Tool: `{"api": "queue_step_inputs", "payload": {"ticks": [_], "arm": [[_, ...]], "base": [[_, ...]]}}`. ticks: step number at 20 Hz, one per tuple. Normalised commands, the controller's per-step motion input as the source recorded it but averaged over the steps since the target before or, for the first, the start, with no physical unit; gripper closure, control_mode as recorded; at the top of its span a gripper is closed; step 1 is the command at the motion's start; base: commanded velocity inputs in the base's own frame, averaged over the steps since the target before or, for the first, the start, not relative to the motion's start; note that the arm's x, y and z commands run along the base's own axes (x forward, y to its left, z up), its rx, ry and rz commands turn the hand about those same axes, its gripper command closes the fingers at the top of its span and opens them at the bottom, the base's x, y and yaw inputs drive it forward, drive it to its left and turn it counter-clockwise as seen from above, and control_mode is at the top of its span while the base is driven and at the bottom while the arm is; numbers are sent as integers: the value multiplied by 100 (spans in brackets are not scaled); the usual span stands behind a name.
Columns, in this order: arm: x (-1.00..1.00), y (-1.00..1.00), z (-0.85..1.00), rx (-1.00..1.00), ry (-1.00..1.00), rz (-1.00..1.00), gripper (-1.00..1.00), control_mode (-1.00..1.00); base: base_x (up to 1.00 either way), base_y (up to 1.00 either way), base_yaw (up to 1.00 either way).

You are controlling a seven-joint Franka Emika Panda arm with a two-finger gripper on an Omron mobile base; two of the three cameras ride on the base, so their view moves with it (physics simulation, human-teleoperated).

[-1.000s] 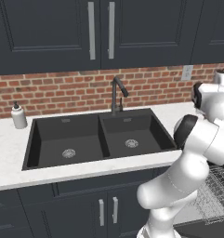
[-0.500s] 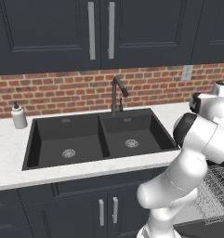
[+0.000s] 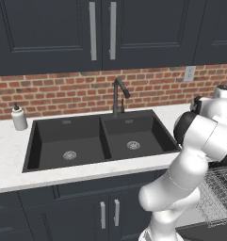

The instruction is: Pick up the cup and bowl from the counter, place them in the dishwasher, and close the dishwasher door.

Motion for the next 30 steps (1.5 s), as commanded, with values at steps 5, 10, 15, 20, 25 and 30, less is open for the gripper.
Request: {"api": "queue_step_inputs", "payload": {"ticks": [5,10,15,20,25,30], "arm": [[20,-5,0,0,0,0,-100,-100],[11,0,-1,0,0,0,-100,-100],[2,0,0,0,0,0,-100,-100],[9,-5,-2,0,0,0,-100,-100],[18,-20,-1,0,0,0,-100,-100],[23,-37,-4,0,0,0,-100,-100]], "base": [[0,0,0],[0,0,0],[0,0,0],[0,0,0],[0,0,0],[0,0,0]]}}
